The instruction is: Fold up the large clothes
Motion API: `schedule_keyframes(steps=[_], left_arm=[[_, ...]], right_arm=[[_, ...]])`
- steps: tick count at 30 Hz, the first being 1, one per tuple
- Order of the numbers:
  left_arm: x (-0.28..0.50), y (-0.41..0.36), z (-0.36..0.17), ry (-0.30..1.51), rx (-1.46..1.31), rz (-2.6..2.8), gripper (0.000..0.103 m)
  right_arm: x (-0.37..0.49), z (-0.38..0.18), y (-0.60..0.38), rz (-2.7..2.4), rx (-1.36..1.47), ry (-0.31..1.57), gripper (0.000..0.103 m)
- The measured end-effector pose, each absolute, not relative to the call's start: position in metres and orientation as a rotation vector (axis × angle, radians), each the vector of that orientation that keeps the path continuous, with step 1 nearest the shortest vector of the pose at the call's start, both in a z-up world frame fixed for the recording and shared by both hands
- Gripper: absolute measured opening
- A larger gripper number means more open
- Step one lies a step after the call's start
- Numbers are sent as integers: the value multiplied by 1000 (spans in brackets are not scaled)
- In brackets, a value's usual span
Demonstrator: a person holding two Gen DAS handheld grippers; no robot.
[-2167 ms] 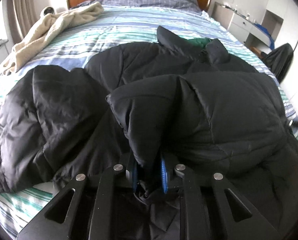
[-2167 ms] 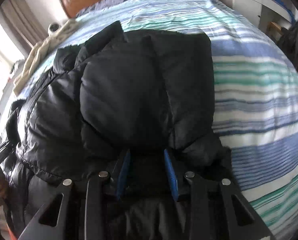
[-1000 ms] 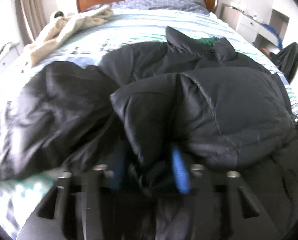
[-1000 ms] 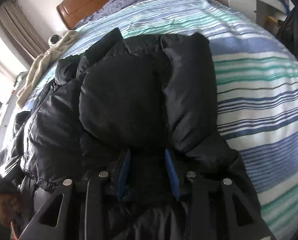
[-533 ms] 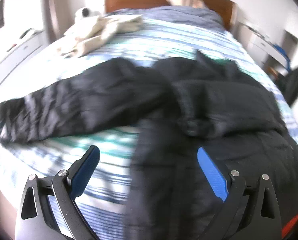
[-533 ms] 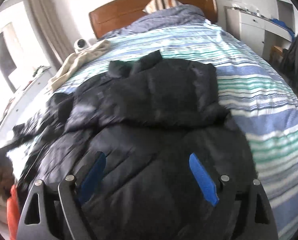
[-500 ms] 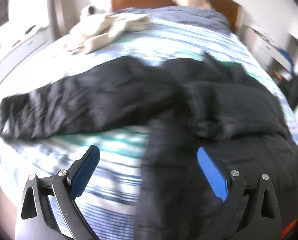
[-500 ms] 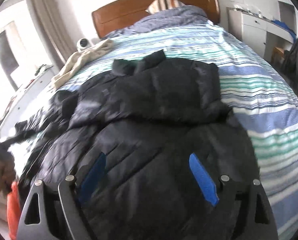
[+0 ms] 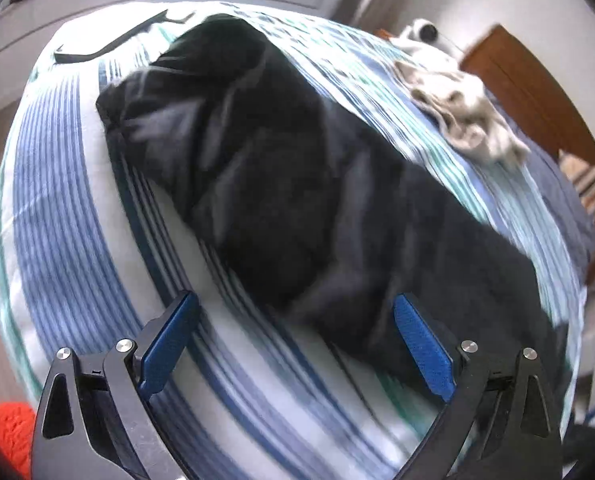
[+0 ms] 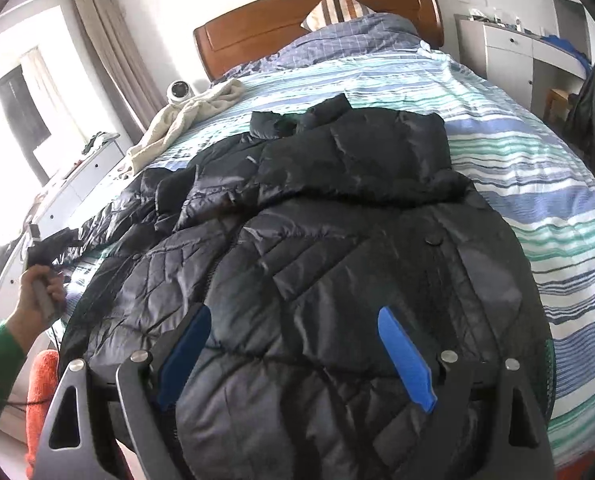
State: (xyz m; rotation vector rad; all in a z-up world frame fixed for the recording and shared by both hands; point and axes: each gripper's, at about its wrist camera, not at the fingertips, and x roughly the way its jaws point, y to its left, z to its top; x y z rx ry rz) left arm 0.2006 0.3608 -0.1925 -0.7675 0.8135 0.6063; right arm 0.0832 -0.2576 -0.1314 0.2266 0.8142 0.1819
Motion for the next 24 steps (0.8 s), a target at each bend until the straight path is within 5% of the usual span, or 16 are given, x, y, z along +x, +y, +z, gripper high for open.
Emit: schedule_keyframes(steps=[5, 7, 9, 12, 17, 24], left_arm=[[222, 377, -195, 810, -780, 661, 102], [224, 381, -194, 786, -787, 676, 94], [222, 384, -193, 777, -767, 676, 39], [220, 386, -189, 788, -756, 667, 8], [222, 348, -133, 736, -515, 630, 3], [239, 187, -16, 509, -12, 316, 3]], right_arm=[[78, -131, -246, 221, 248, 810, 88], [77, -133, -243, 231, 266, 817, 88], [76, -135, -240, 235, 264, 826, 88], [73, -135, -237, 238, 266, 823, 88], [69, -136, -237, 248, 283, 821, 88], [58, -133, -243, 243, 320, 794, 88]])
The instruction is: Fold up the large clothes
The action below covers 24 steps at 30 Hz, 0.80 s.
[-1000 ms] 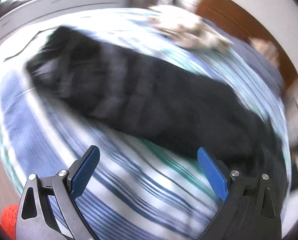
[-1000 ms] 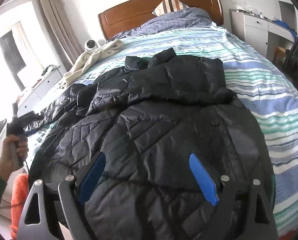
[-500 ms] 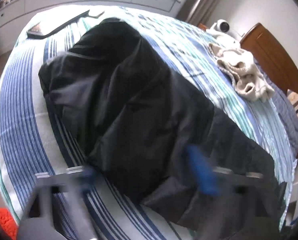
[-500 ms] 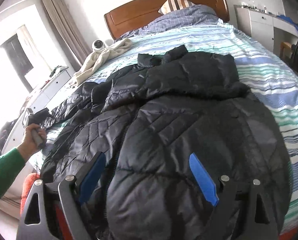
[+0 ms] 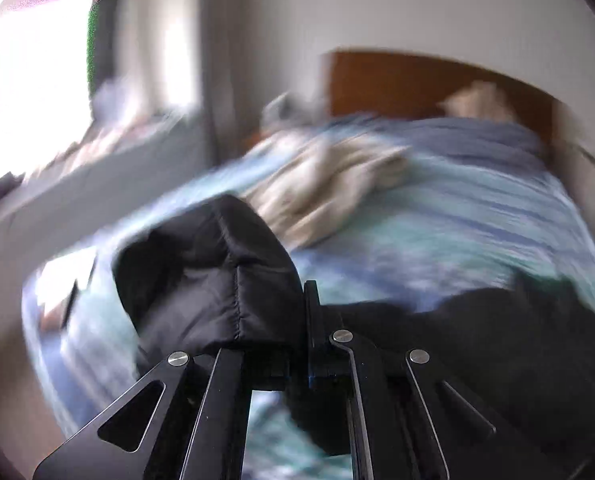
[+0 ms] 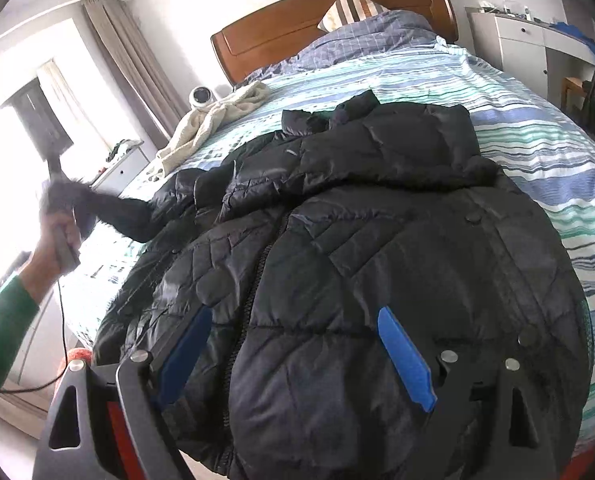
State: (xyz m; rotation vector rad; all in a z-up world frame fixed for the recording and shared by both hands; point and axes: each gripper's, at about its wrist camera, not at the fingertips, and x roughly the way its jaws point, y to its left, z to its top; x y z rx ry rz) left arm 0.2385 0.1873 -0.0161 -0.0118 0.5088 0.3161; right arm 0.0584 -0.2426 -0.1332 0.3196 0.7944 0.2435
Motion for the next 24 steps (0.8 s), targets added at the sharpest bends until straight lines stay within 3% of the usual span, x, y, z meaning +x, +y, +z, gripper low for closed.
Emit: schedule_keyframes(steps=[3, 6, 11, 13, 14, 15, 21, 24], left_arm=[[231, 91, 10, 403, 228, 143, 3], [216, -6, 2, 334, 490, -32, 4], [193, -133, -83, 396, 860, -269, 12], [187, -161, -118, 489, 926, -326, 35], [182, -172, -135, 525, 953, -344, 58], [174, -179, -146, 518, 980, -344, 74], [126, -163, -136, 475, 958, -380, 96], [118, -130, -122, 533, 851, -387, 98]], right_arm=[[55, -134, -247, 234, 332, 792, 88], [49, -132, -255, 219, 344, 776, 88], [40, -131, -272, 181, 372, 758, 88], [38, -130, -281, 162, 382, 751, 88], [38, -129, -287, 148, 385, 748, 88], [38, -128, -293, 134, 387, 745, 88], [67, -117, -340, 81, 410, 708, 88], [110, -124, -360, 118, 501, 737, 88]])
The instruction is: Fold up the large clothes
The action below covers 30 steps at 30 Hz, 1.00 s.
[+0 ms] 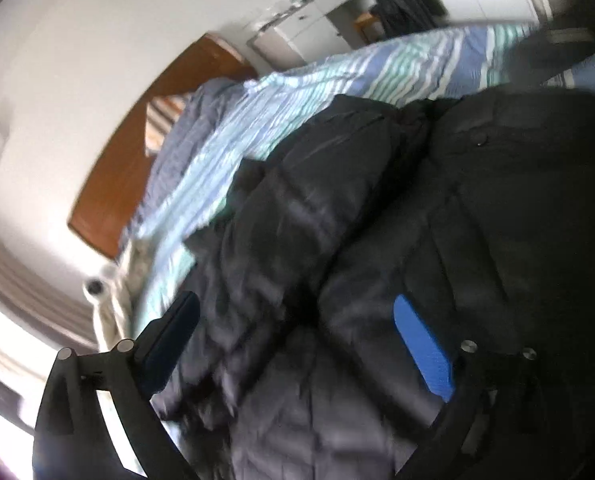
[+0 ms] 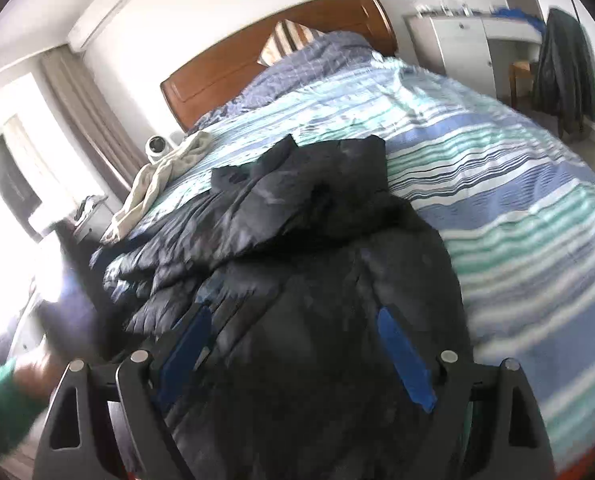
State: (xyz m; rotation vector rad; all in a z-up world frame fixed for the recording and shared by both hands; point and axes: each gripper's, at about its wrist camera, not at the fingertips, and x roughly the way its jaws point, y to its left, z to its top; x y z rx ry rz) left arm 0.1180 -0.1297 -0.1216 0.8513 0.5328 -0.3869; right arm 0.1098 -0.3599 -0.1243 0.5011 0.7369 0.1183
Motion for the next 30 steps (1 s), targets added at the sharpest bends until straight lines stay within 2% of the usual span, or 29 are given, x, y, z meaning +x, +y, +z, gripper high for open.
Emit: schedule_keyframes(steps=[5, 9, 11, 12, 14, 17, 20, 21, 22, 23, 24, 28, 29, 30], left_arm=[[115, -70, -116, 615, 729, -321, 98], [113, -29, -114, 673, 620, -258, 98], [115, -12, -112, 692, 572, -230, 98], [117, -4, -110, 697, 547, -211, 98], [120, 4, -108, 706, 497, -190, 98], [134, 15, -105, 733, 413, -183, 99], [149, 26, -109, 778, 337, -168, 99], [156, 28, -108, 793, 308, -166, 99], [161, 31, -106, 798, 285, -165, 99], [167, 34, -102, 796, 257, -166, 99], [174, 38, -97, 789, 227, -165, 99], [215, 46, -84, 764, 145, -166, 99], [228, 44, -85, 773, 135, -173, 97], [241, 42, -89, 782, 128, -176, 90]], right_arm=[[181, -156, -383, 107, 745, 802, 88], [222, -168, -365, 151, 788, 819, 87], [238, -157, -344, 172, 674, 848, 52], [241, -148, -338, 147, 603, 845, 25], [249, -122, -335, 125, 493, 775, 23], [258, -106, -346, 5, 356, 715, 23], [277, -138, -359, -50, 307, 837, 26], [279, -150, -360, -53, 295, 888, 32], [279, -157, -359, -57, 276, 914, 48], [273, -160, -356, -63, 233, 921, 56], [270, -156, -354, -64, 211, 910, 69], [242, -114, -348, -17, 192, 757, 70], [242, -101, -340, 22, 185, 716, 70], [244, -94, -335, 56, 177, 701, 70]])
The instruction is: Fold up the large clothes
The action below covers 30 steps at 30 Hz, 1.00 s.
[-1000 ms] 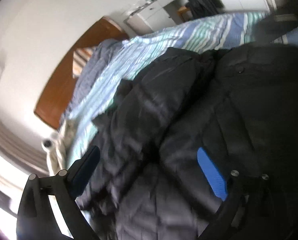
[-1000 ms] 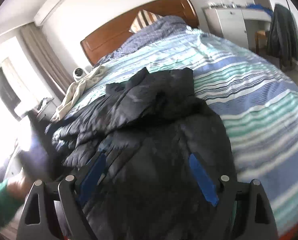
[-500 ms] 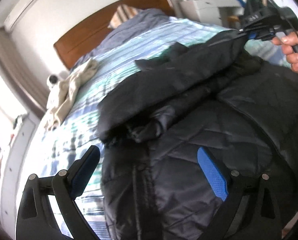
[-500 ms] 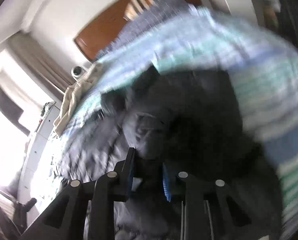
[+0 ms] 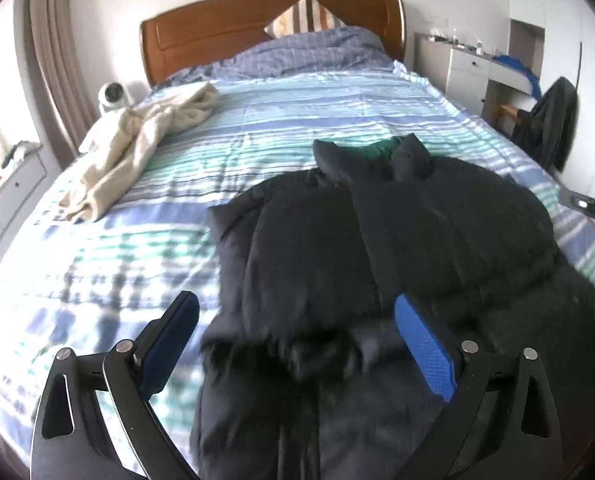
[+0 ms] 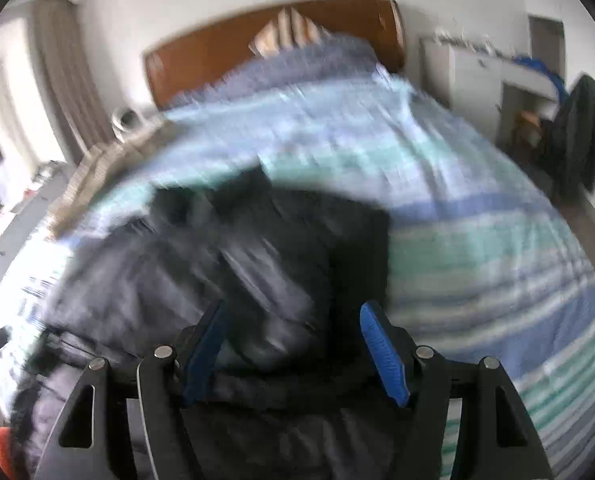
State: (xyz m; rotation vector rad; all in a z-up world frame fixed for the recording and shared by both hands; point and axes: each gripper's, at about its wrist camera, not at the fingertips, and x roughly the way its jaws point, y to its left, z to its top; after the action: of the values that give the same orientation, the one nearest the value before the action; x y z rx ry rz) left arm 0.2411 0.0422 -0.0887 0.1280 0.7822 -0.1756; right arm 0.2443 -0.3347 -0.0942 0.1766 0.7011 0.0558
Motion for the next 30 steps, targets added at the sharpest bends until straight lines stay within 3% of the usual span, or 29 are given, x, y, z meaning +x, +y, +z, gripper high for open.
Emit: schedule_keyframes(steps=[3, 5, 8, 10, 17, 21, 24, 27, 30], left_arm=[[280, 33, -116, 840, 118, -173, 73], [296, 29, -142, 893, 123, -156, 69], [301, 31, -182, 925, 106, -173, 71], [300, 32, -190, 924, 83, -166, 71], [299, 34, -160, 956, 73, -189, 70], [314, 37, -129, 886, -27, -211, 77], [337, 31, -141, 905, -29, -194, 77], [355, 28, -189, 995, -10, -180, 80], [356, 27, -195, 992, -19, -164, 80]], right_arm=[[271, -96, -314, 121, 149, 705, 70], [292, -120, -310, 136, 174, 779, 70], [313, -178, -315, 120, 209, 935, 68], [312, -190, -316, 111, 223, 929, 68], [314, -199, -317, 109, 220, 927, 68], [313, -203, -315, 108, 229, 907, 68], [313, -204, -313, 105, 227, 899, 68], [312, -204, -315, 111, 236, 895, 68], [310, -204, -315, 108, 227, 892, 68]])
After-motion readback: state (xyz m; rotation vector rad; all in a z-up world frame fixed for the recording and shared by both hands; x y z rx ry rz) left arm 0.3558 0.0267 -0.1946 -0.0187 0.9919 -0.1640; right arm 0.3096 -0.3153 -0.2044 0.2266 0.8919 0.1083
